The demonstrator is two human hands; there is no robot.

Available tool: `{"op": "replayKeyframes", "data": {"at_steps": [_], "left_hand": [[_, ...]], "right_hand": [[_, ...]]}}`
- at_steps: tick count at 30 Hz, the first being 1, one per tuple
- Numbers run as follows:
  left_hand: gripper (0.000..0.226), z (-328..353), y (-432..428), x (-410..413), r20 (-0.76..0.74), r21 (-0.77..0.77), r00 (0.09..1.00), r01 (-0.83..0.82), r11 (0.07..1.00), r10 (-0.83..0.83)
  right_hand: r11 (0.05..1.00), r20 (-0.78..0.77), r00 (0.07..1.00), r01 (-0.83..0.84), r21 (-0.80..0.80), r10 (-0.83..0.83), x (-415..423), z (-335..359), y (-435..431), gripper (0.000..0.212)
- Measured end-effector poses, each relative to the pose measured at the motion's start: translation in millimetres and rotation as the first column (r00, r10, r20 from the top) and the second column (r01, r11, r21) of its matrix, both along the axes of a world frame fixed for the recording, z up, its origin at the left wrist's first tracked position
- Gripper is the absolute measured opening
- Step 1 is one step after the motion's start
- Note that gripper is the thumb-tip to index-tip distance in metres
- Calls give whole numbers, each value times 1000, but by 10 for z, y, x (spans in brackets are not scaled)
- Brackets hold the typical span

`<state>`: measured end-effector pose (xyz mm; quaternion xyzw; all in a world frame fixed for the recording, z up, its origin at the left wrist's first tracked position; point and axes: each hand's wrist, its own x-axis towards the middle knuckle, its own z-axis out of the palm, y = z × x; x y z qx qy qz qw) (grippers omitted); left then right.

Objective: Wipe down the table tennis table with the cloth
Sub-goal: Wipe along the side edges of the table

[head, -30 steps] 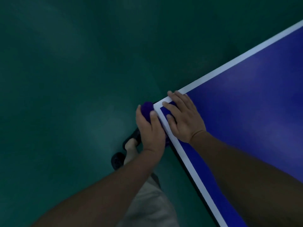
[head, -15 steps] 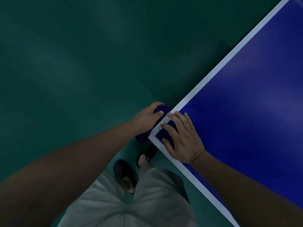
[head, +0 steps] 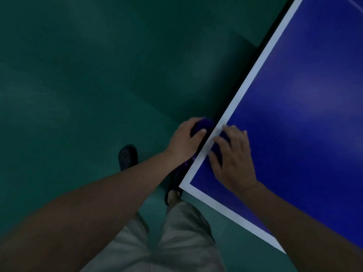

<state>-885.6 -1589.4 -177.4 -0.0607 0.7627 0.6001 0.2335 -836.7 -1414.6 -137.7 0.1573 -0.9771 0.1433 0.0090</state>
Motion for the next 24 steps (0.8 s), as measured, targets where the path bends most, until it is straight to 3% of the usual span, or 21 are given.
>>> {"op": "replayKeyframes", "data": {"at_steps": [4,7,11,15,19,24], "left_hand": [[47,39,-42,131,57,119,998,31,992,-38],[55,67,-302,560,13,126,995,96,987,-99],[51,78,-275,533,9,176,991,129,976,-133],[50,55,130,-229,-78,113,988,140,984,-131],[58,17,446,-806,-71,78,991,117,990,-111],[51,34,161,-238,-83,125,991,112,986,-102]], "right_hand": [[951,32,963,259,171,-268,-639,113,171,53],[922,109,928,330,204,-356,-886,72,217,60],[922,126,917,361,142,-378,-905,-19,226,63],[919,90,920,365,150,-381,-914,-70,271,63],[916,82,917,376,143,-389,-920,-76,280,62],[912,103,913,374,170,-394,-913,-74,294,64]]}}
